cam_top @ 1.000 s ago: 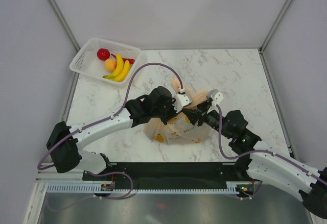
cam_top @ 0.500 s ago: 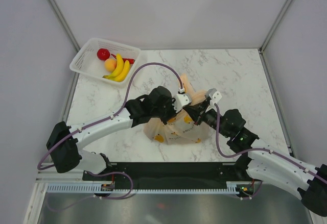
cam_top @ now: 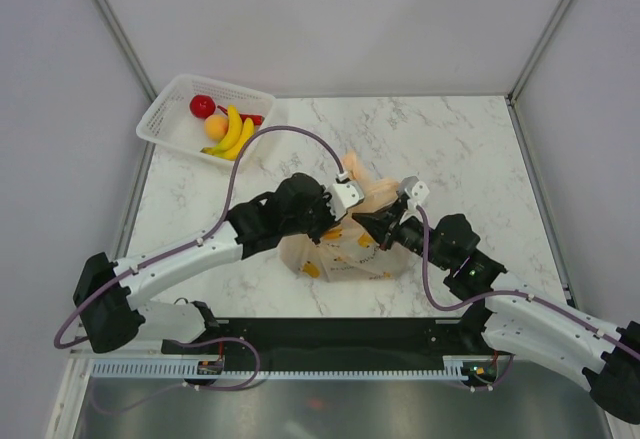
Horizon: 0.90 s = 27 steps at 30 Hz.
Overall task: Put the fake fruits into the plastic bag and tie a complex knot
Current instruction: Tie the plastic bag at the center of the board.
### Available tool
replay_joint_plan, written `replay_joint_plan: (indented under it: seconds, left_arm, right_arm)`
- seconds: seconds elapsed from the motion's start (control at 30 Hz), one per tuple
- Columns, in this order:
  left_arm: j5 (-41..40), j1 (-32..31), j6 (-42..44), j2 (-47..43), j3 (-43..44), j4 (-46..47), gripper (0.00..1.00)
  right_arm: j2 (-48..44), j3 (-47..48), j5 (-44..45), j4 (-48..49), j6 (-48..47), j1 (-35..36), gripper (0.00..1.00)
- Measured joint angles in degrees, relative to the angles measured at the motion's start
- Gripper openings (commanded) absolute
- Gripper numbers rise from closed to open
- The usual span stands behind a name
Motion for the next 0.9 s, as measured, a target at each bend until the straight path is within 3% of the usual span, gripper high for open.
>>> replay_joint_plan:
  seconds: [0.03, 0.1, 0.13, 0.17, 0.27, 0.63, 0.9]
  left_arm:
    - [0.17, -0.02, -0.07, -0.52, -0.46, 0.28, 0.15]
    - [1.14, -0.02, -0.15, -1.29, -1.36, 1.07, 0.05]
    - [1.22, -0.02, -0.17, -1.33, -1.44, 1.14, 0.03]
    - [1.51, -0.02, -0.24, -1.38, -1.53, 1.22, 0.02]
    - [2.75, 0.04, -0.24, -1.27, -1.53, 1.46, 0.02]
    - [8.13, 0.04, -0.2, 3.56, -0.07, 1.51, 0.02]
    - [8.96, 0.24, -0.2, 3.61, 0.2, 1.42, 0.02]
  right_arm:
    - [0.0, 0.0, -0.2, -0.02, 0.0, 0.0, 0.0]
    - [0.02, 0.02, -0.42, 0.0, 0.22, 0.0, 0.29]
    - [0.0, 0.02, -0.46, -0.09, 0.11, 0.02, 0.29]
    - [0.0, 0.02, -0.33, -0.28, -0.09, 0.0, 0.39]
    - [-0.2, 0.02, -0.13, -0.57, 0.2, -0.09, 0.49]
    - [-1.44, 0.0, -0.52, -0.2, -0.02, -0.15, 0.55]
    - [0.17, 0.0, -0.5, 2.34, 0.52, -0.13, 0.43]
